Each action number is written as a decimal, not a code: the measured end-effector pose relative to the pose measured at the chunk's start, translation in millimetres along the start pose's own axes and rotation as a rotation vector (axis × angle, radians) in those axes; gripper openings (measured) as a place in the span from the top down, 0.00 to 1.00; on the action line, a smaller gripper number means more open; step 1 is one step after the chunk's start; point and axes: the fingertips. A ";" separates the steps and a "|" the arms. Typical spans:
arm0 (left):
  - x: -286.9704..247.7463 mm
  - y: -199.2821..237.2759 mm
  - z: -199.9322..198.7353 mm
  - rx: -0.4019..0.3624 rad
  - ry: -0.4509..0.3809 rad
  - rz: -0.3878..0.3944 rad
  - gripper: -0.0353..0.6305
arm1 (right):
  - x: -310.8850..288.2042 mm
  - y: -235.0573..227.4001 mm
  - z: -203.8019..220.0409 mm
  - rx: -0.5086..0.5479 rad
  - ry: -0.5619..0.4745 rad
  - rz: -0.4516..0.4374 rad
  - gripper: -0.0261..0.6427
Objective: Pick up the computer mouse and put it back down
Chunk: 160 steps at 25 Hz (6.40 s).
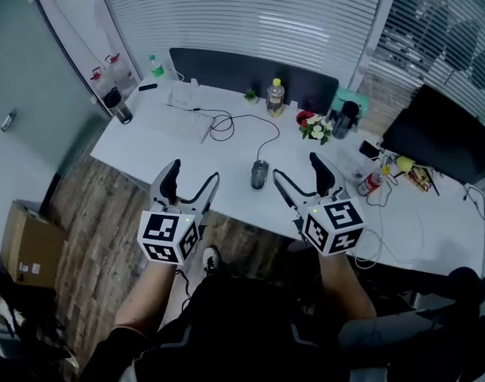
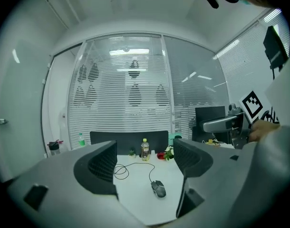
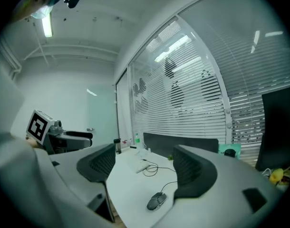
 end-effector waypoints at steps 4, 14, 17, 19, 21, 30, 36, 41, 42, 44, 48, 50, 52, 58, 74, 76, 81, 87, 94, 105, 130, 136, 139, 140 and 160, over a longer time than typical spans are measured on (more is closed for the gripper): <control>-33.6 30.5 -3.4 -0.009 -0.019 0.056 0.39 | -25.6 -8.8 -0.3 -0.028 0.002 0.110 0.42; -102.3 79.7 8.4 -0.025 0.017 0.223 0.39 | -77.0 -9.5 -9.1 -0.048 0.007 0.296 0.41; -115.2 91.4 3.4 -0.017 -0.003 0.240 0.39 | -90.3 -9.0 -11.6 -0.041 0.021 0.322 0.41; -122.8 95.8 3.6 -0.003 -0.001 0.250 0.39 | -96.6 -11.6 -12.0 -0.045 0.030 0.336 0.41; -129.8 98.7 8.6 -0.001 0.014 0.256 0.39 | -102.1 -15.4 -11.3 -0.055 0.032 0.346 0.40; -167.4 93.4 56.7 -0.013 0.155 0.196 0.39 | -132.0 -61.8 43.3 -0.127 0.119 0.339 0.41; -195.6 91.6 117.0 -0.002 0.247 0.147 0.39 | -153.8 -88.6 112.2 -0.198 0.204 0.320 0.43; -204.1 81.6 173.2 -0.008 0.369 0.158 0.39 | -166.2 -98.9 177.3 -0.288 0.274 0.306 0.43; -205.9 80.3 183.8 -0.007 0.383 0.152 0.39 | -168.0 -100.6 188.4 -0.291 0.285 0.304 0.44; -210.8 78.8 204.0 0.001 0.400 0.131 0.39 | -171.5 -103.6 212.1 -0.283 0.324 0.301 0.44; -218.0 72.4 246.6 0.020 0.472 0.140 0.39 | -175.8 -106.7 256.5 -0.310 0.387 0.307 0.43; -220.4 69.1 264.7 0.027 0.507 0.149 0.39 | -176.7 -108.1 273.6 -0.325 0.405 0.315 0.43; -222.6 64.4 280.6 0.024 0.533 0.160 0.39 | -178.5 -107.5 289.5 -0.331 0.432 0.315 0.43; -221.9 53.6 319.7 0.010 0.599 0.179 0.39 | -190.0 -99.0 327.6 -0.328 0.517 0.322 0.41; -226.2 49.6 339.1 -0.010 0.613 0.177 0.39 | -197.5 -103.1 350.1 -0.281 0.586 0.430 0.47; -225.3 49.7 339.4 -0.011 0.617 0.179 0.39 | -196.9 -103.3 350.0 -0.288 0.586 0.437 0.48; -225.2 50.7 337.9 -0.003 0.607 0.175 0.39 | -196.5 -104.4 349.1 -0.297 0.584 0.446 0.50; -225.5 54.0 327.1 0.046 0.579 0.167 0.39 | -197.4 -102.0 346.8 -0.286 0.554 0.402 0.50; -218.7 58.3 287.6 0.055 0.537 0.167 0.39 | -189.4 -92.9 308.3 -0.311 0.519 0.354 0.51; -199.7 59.2 158.2 0.072 0.330 0.197 0.39 | -163.8 -70.2 173.1 -0.237 0.393 0.309 0.51; -144.2 18.9 58.6 0.043 0.141 0.297 0.39 | -91.9 -39.8 77.4 -0.136 0.272 0.338 0.51; -146.3 -26.0 49.2 0.025 0.129 0.381 0.39 | -35.7 -61.6 77.0 -0.164 0.253 0.450 0.51; -146.2 -52.6 44.5 0.006 0.123 0.432 0.39 | -8.5 -72.1 78.0 -0.183 0.241 0.505 0.51; -146.0 -61.0 43.9 0.001 0.123 0.446 0.39 | 0.1 -74.9 78.4 -0.187 0.237 0.521 0.51; -140.4 -140.3 21.1 -0.041 0.076 0.577 0.39 | 97.2 -102.9 70.1 -0.221 0.162 0.701 0.51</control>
Point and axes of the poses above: the fingertips, and each gripper's own axes: x backward along the fingers, y to its left, z out of its underside, and after that the axes turned 10 degrees about -z, right-handed
